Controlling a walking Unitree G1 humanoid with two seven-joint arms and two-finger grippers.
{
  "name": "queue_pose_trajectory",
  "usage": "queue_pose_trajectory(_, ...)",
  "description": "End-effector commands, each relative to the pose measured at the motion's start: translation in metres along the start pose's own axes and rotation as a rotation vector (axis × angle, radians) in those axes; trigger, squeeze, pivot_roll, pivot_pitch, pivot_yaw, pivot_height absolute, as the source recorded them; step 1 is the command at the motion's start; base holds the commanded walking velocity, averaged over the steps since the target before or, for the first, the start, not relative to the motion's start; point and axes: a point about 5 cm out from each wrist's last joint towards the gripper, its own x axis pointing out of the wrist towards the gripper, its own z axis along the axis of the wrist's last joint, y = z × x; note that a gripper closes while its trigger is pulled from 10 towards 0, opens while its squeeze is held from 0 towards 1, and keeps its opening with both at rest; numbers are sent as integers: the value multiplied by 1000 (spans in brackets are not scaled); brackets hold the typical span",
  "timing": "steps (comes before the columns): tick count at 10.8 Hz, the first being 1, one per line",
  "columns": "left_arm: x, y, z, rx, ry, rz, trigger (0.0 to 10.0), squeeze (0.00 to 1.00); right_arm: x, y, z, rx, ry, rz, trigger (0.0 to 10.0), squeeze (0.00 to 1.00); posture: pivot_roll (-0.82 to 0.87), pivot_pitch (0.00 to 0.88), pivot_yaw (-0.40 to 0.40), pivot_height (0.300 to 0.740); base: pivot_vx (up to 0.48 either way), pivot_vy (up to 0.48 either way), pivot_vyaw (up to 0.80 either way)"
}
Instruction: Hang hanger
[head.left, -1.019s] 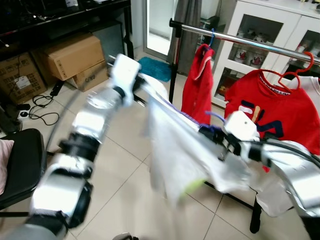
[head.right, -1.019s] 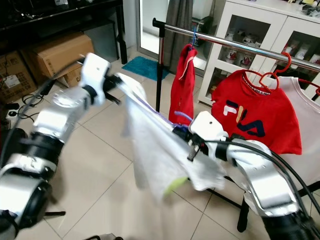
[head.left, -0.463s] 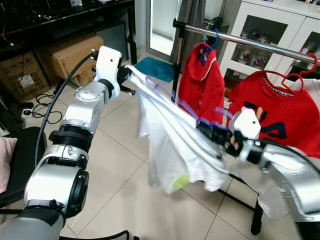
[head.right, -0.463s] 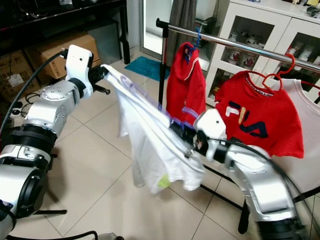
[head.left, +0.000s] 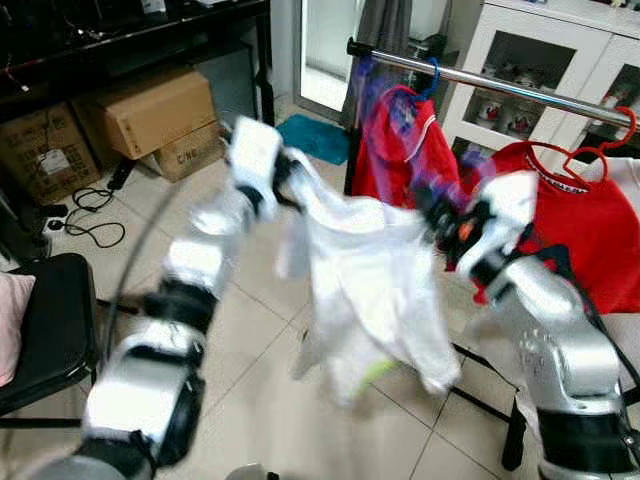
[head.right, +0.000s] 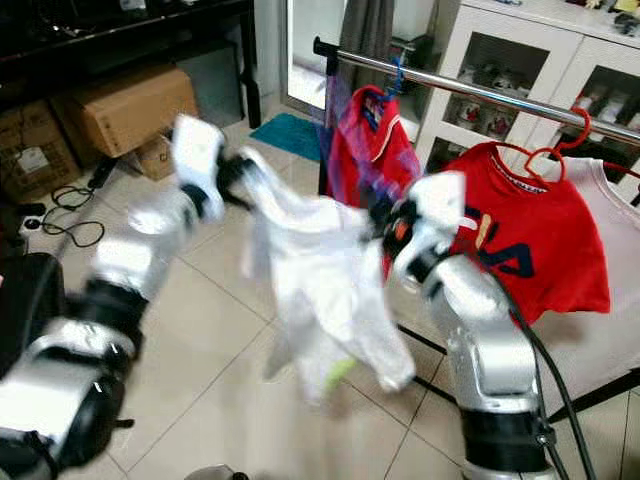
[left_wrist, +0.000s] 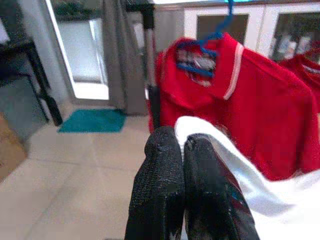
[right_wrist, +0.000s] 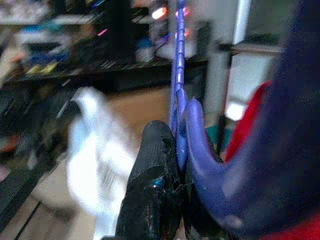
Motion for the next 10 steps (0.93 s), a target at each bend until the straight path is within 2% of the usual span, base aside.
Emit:
queue_pose_trajectory(1, -1, -11, 0, 2, -6, -37, 0, 0, -1, -16, 11, 39, -73, -109, 0, 0, -69, 0, 2, 740, 0, 0, 0)
queue_pose_trajectory(4, -8, -31, -13, -29, 11, -78, 0, 0, 2, -18, 32, 202, -236, -156, 0, 0, -64, 0, -3, 740, 0, 0, 0)
queue_pose_trajectory(6, -8, -40, -7, -62, -36, -97, 0, 0, 5, -18, 32, 130, -208, -155, 0, 0, -63, 0, -3, 740, 0, 0, 0)
queue_pose_trajectory(7, -8, -44, -3, -79, -49, -112, 0, 0, 7, -20, 29, 142, -199, -197, 0, 0, -63, 0, -2, 740, 0, 0, 0)
queue_pose_trajectory(8, -9, -44, -5, -74, -31, -112, 0, 0, 5, -30, 18, 39, -91, -285, 0, 0, -63, 0, -2, 740, 0, 0, 0)
queue_pose_trajectory(9, -14, -40, -14, -69, 2, -92, 0, 0, -1, -38, 1, -85, 52, -315, 0, 0, -70, 0, 7, 740, 0, 0, 0)
queue_pose_trajectory(10, -23, -34, -26, -58, 38, -70, 0, 0, -14, -42, -18, -66, 165, -314, 3765, 0, -72, 0, 10, 740, 0, 0, 0)
